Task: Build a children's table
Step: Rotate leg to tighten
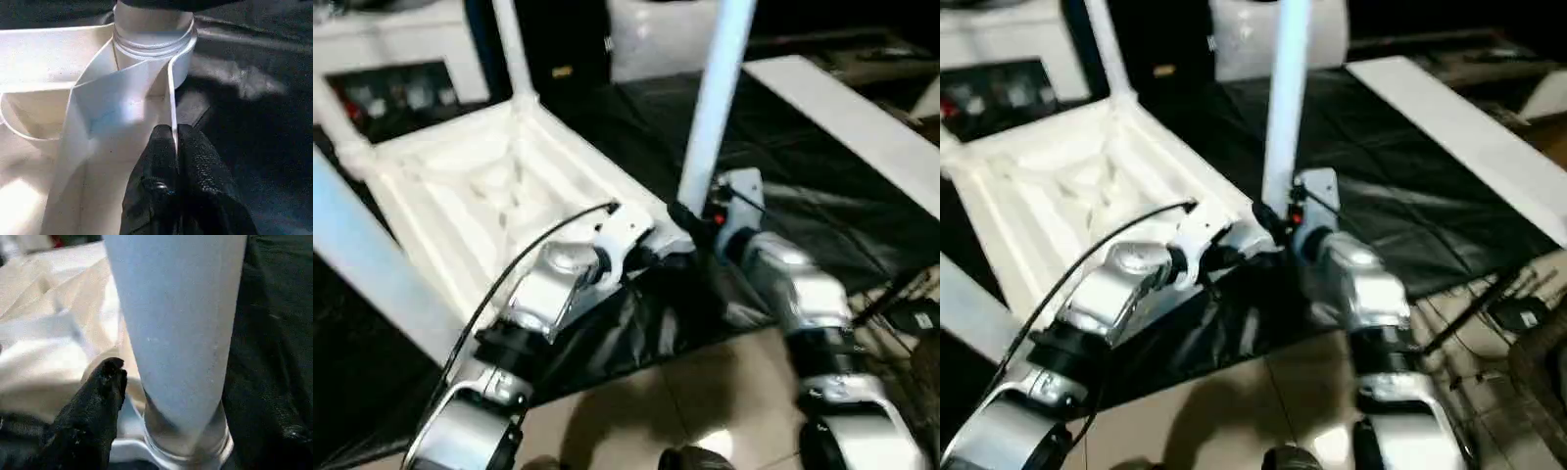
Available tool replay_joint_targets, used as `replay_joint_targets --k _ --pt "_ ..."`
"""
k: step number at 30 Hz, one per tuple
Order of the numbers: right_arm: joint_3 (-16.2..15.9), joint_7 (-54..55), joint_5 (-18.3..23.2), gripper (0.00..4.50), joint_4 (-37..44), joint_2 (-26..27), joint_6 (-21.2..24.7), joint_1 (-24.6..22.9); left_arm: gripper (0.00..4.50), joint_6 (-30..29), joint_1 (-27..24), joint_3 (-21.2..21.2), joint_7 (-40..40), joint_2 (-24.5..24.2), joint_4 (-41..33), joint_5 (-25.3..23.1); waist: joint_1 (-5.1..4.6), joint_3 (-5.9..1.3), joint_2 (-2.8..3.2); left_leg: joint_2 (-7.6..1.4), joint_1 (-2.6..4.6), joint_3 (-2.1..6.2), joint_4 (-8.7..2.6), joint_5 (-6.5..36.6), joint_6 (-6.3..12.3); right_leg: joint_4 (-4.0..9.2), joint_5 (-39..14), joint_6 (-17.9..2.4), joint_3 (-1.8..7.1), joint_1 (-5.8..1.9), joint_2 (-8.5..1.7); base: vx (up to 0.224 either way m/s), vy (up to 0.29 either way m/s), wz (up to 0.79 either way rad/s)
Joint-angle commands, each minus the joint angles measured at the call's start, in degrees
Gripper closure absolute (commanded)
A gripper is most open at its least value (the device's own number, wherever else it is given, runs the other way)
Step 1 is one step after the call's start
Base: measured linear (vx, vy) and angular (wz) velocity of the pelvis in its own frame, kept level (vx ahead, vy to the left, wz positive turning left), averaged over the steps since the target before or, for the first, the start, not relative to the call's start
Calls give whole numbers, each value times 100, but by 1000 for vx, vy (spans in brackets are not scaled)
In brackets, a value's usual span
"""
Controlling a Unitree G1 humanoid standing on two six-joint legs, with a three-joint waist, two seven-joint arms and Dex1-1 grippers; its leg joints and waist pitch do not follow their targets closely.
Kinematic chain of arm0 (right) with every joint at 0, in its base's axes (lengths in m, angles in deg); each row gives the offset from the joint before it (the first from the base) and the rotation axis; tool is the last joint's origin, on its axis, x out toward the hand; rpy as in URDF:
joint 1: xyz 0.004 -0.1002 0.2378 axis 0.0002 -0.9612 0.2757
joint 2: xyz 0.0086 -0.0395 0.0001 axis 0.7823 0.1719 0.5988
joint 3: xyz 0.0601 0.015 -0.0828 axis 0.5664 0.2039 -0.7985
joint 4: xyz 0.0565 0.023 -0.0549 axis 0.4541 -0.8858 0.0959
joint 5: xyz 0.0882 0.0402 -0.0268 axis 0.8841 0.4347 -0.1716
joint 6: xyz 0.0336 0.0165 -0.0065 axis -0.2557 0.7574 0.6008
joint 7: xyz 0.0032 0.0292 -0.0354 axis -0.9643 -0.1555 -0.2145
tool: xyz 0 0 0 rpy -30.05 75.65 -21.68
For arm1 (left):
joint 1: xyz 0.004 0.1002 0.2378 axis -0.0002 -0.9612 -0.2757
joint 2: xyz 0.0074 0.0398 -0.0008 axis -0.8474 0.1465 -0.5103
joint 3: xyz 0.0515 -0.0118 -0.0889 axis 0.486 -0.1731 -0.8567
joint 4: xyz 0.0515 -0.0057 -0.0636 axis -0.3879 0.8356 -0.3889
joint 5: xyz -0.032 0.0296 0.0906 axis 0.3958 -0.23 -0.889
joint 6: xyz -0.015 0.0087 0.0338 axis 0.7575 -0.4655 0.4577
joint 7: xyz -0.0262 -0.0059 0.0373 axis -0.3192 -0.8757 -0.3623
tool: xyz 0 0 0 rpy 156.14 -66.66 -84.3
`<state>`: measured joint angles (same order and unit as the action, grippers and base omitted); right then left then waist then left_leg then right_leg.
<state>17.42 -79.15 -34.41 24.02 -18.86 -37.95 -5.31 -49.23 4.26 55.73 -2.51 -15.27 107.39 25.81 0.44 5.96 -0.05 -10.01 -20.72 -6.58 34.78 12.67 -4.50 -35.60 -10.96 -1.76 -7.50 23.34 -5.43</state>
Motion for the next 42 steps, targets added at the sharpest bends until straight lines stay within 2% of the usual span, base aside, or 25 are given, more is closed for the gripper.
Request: replay_joint_targets --k 1,2,4,5,7,8,9,10,11,12,13,17,18,21,23,25,31,34,36,37,42 --pt "-527 -911 63 101 204 -212 40 -217 450 275 -40 230 -343 -101 -94 -54 42 -495 -10 -189 -97 -14 -260 -1236 1317 276 877 -1634 377 -458 -327 0 0 0" --pt "-532 -1062 78 99 267 -339 28 -241 450 303 -68 246 -404 -159 -116 -53 79 -482 -18 -213 -79 -42 -260 -1075 1467 295 786 -1733 390 -450 -344 0 0 0" --pt "-532 -1441 130 80 402 -644 0 -298 450 481 -132 316 -592 -321 -159 -33 131 -459 -30 -247 -85 -50 -283 -860 1500 319 419 -1744 392 -458 -362 0 0 0" --pt "-532 -1441 130 67 402 -644 0 -298 450 481 -132 316 -592 -321 -159 -33 148 -445 -29 -251 -71 -67 -293 -661 1431 357 68 -1698 394 -440 -356 0 0 0" --pt "-546 -2263 214 55 583 -1315 -231 -384 450 883 -255 479 -1240 -715 -197 56 185 -419 -21 -272 -45 -72 -318 -311 1293 419 -428 -1607 397 -431 -358 0 0 0" --pt "-563 -2355 161 50 562 -1424 -365 -387 450 1122 -280 514 -1382 -790 -182 64 199 -406 -5 -291 -51 -75 -333 -170 1210 423 -598 -1555 407 -428 -365 0 0 0" --pt "-576 -2400 126 38 544 -1482 -449 -386 450 1283 -292 533 -1462 -834 -163 67 199 -401 -3 -292 -52 -72 -340 -124 1175 439 -670 -1529 405 -417 -364 0 0 0" --pt "-630 -2607 93 38 533 -1627 -664 -407 450 1353 -308 548 -1639 -912 -144 112 203 -413 23 -297 -44 -71 -343 -80 1084 439 -699 -1509 406 -416 -367 0 0 0" --pt "-670 -2756 76 38 528 -1727 -812 -423 450 1371 -318 556 -1759 -963 -133 146 194 -411 -3 -298 -45 -81 -350 -48 1037 439 -676 -1513 414 -412 -360 0 0 0" --pt "-720 -3035 120 38 536 -1856 -885 -448 450 1530 -313 597 -1943 -1055 -106 157 208 -410 22 -291 -49 -77 -351 -14 1025 443 -697 -1515 407 -413 -363 0 0 0" --pt "-758 -3257 163 38 547 -1955 -922 -468 450 1679 -308 627 -2086 -1125 -79 162 209 -405 16 -288 -38 -90 -353 70 1030 457 -738 -1518 415 -404 -357 0 0 0" --pt "-855 -3995 319 38 429 -2151 -951 -415 450 1986 -207 698 -2688 -1385 88 244 255 -438 21 -304 -32 -95 -340 -112 1122 401 -391 -1648 430 -407 -362 0 0 0" --pt "-884 -4087 357 63 409 -2179 -933 -399 450 2056 -192 722 -2783 -1424 123 263 269 -440 27 -308 -31 -97 -336 -190 1161 386 -300 -1674 426 -397 -354 0 0 0" --pt "-958 -4405 490 72 230 -2197 -866 -305 450 2310 -166 779 -3161 -1532 194 352 302 -457 36 -322 -23 -102 -325 -289 1214 358 -156 -1758 428 -390 -364 0 0 0" --pt "-983 -4512 523 107 151 -2181 -863 -267 450 2358 -157 790 -3292 -1560 199 387 328 -465 35 -338 -19 -107 -322 -315 1206 344 -104 -1803 428 -386 -368 0 0 0" --pt "-1079 -4706 552 115 44 -2158 -913 -216 450 2465 -119 839 -3472 -1632 242 374 353 -470 28 -340 -15 -105 -321 -340 1190 330 -92 -1821 427 -386 -372 0 0 0" --pt "-1168 -4830 487 179 -209 -2003 -1117 -146 450 2706 11 822 -3541 -1688 528 278 435 -475 23 -350 -4 -138 -326 -283 1091 339 -236 -1769 434 -375 -382 0 0 0" --pt "-1179 -4806 511 208 -310 -1890 -1222 -111 450 2742 28 805 -3578 -1681 560 296 443 -485 22 -355 2 -181 -329 -255 969 334 -257 -1749 438 -376 -376 0 0 0" --pt "-1211 -4842 525 214 -297 -1848 -1226 -103 450 2748 28 803 -3598 -1680 558 312 443 -491 10 -360 -3 -184 -327 -341 964 306 -134 -1751 439 -379 -372 0 0 0" --pt "-1218 -4857 535 237 -302 -1834 -1217 -101 450 2750 26 804 -3596 -1675 560 316 441 -489 15 -361 0 -187 -323 -363 986 304 -95 -1752 438 -370 -366 0 0 0" --pt "-1271 -4971 582 252 -268 -1832 -1068 -154 450 2725 17 798 -3549 -1659 610 337 447 -485 16 -356 2 -200 -326 -290 962 324 -217 -1716 440 -372 -371 0 0 0"
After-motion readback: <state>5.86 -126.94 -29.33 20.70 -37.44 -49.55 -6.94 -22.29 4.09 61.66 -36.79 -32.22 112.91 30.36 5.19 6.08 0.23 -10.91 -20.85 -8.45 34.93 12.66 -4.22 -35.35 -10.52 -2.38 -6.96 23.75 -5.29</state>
